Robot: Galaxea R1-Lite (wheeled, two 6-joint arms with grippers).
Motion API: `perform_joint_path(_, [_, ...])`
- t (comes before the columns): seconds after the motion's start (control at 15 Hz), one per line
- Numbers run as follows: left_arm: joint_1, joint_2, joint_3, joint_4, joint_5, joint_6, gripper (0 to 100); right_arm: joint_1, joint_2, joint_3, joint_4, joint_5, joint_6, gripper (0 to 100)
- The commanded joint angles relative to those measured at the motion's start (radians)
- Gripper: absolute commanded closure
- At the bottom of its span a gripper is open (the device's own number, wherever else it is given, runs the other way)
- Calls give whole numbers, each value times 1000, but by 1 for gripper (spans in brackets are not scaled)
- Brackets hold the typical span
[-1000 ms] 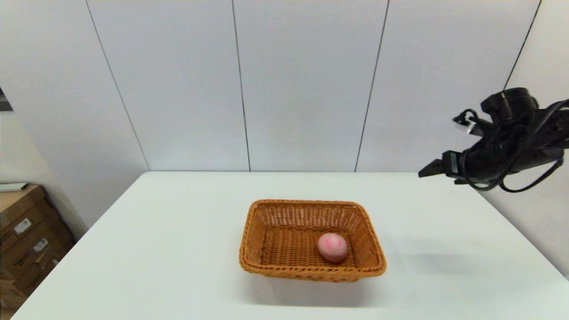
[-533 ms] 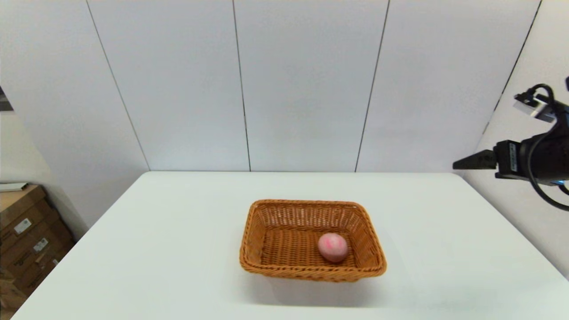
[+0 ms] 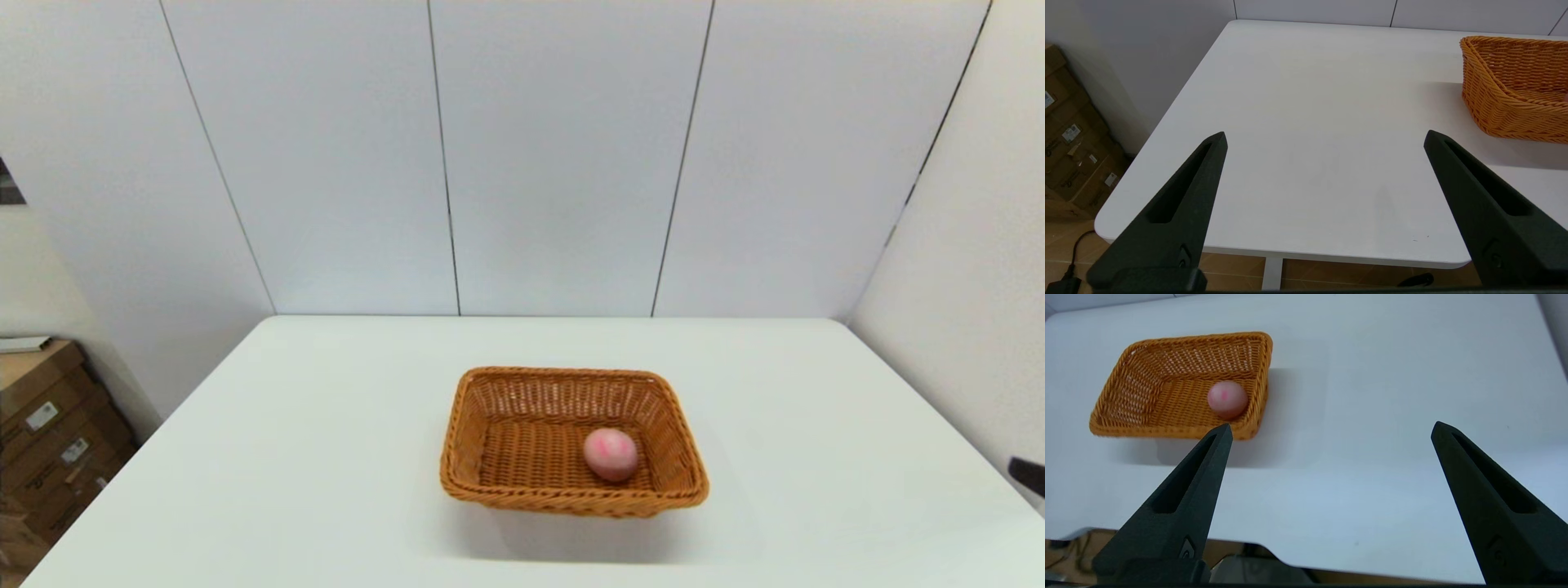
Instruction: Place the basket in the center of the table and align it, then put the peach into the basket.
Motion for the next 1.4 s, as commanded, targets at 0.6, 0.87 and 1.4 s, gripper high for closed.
perform_joint_path(0.6, [0, 0, -1, 1, 1, -1, 0, 84, -696, 445, -17, -189, -5, 0])
perform_joint_path(0.87, [0, 0, -1, 1, 1, -1, 0, 84, -696, 451, -15, -247, -40, 0])
perform_joint_path(1.4, [0, 0, 0, 1, 1, -1, 0, 84, -696, 486, -44, -231, -120, 0])
